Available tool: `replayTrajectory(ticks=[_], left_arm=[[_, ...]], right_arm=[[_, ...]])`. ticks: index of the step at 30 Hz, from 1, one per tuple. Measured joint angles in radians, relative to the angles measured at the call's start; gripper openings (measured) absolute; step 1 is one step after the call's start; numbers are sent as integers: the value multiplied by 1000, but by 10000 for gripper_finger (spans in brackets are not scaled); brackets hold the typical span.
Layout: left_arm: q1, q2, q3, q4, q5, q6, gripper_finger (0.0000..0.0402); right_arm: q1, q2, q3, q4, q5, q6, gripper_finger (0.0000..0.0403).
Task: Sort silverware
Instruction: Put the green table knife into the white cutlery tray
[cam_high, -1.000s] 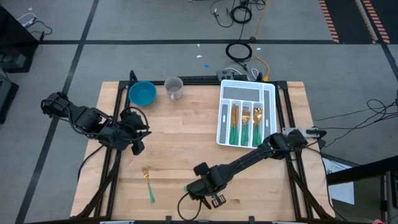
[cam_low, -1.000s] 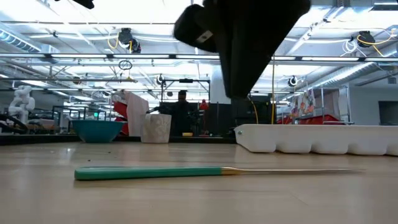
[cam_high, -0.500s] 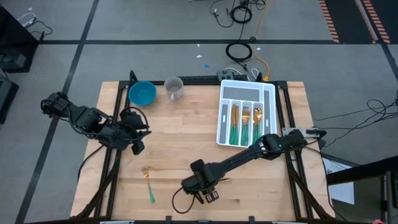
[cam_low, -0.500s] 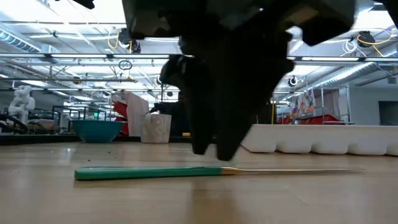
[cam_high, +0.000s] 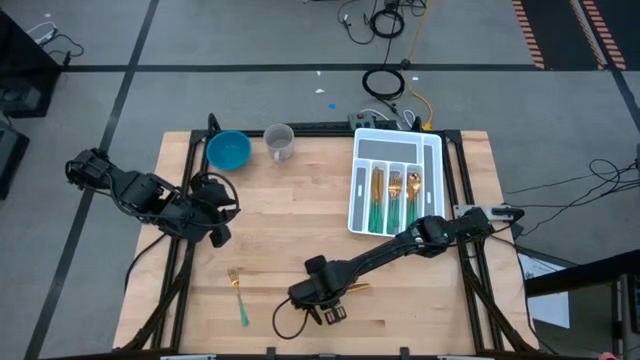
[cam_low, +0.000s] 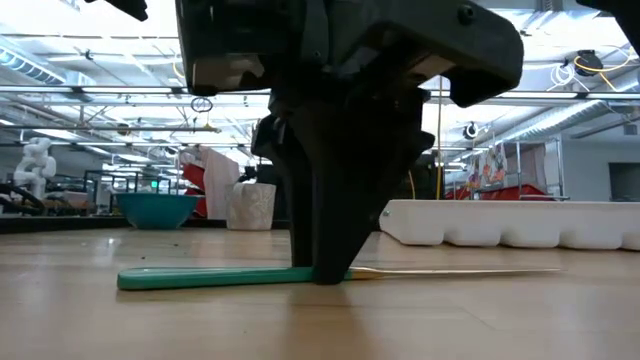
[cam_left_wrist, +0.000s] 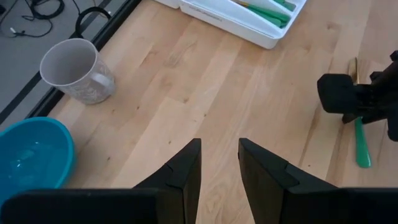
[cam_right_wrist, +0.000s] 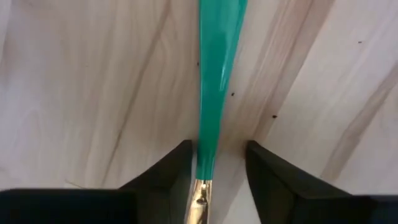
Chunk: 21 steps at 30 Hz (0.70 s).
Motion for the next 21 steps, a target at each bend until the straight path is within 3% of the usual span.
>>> replayTrajectory(ticks=[6,11,21], left_arm=[[0,0,0,0,0,5,114],[0,0,0,-1,-3,5,114],[0,0,0,-17,-3,5,114]], right_arm=[[0,5,-1,-5,1,-22,15],[2,3,1,-11,2,-12,4],[3,30,219,-177,35,-27,1]])
